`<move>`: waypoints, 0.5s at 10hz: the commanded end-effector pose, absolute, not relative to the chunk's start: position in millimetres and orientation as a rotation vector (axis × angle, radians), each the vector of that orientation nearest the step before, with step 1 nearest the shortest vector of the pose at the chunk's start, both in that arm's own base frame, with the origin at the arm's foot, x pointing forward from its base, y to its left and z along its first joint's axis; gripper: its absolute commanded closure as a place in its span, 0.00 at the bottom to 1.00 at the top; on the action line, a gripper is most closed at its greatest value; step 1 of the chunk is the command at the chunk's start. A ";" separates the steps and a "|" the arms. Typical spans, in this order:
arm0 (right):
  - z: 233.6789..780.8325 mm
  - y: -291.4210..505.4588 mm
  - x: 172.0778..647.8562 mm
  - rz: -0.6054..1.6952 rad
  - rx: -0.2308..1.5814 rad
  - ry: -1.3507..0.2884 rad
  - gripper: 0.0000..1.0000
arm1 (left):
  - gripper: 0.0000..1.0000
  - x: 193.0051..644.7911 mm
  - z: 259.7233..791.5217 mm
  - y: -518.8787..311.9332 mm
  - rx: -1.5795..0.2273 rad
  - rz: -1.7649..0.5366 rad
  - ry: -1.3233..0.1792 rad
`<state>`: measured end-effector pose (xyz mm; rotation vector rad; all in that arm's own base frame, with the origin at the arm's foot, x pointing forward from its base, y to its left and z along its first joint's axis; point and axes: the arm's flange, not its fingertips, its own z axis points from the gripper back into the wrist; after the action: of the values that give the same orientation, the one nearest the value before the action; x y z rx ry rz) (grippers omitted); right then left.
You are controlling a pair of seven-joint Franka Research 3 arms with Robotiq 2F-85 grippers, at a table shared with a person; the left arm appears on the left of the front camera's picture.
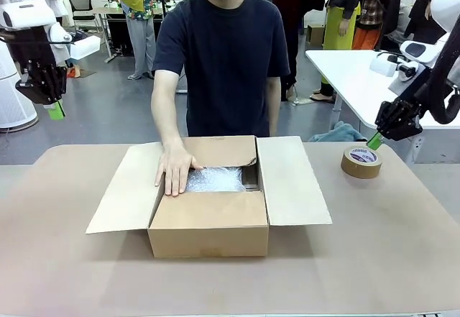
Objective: Wrap the clocks to prevent damage.
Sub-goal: Push the right (or left) flap of the Package Box to close it.
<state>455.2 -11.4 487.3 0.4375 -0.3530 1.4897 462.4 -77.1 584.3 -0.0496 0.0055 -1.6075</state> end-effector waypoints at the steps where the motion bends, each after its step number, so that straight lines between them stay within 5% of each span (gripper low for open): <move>1: 502.2 -7.4 449.7 1.513 0.413 -0.366 0.99 | 1.00 462.8 585.5 -75.7 -0.022 -1.606 0.014; 5: 502.2 -7.4 449.7 1.513 0.413 -0.366 0.99 | 1.00 462.8 585.5 -75.7 -0.022 -1.606 0.014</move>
<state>450.8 -5.6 503.6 0.4041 -0.3682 1.5089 462.4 -77.2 584.3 -0.0495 0.0055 -1.6076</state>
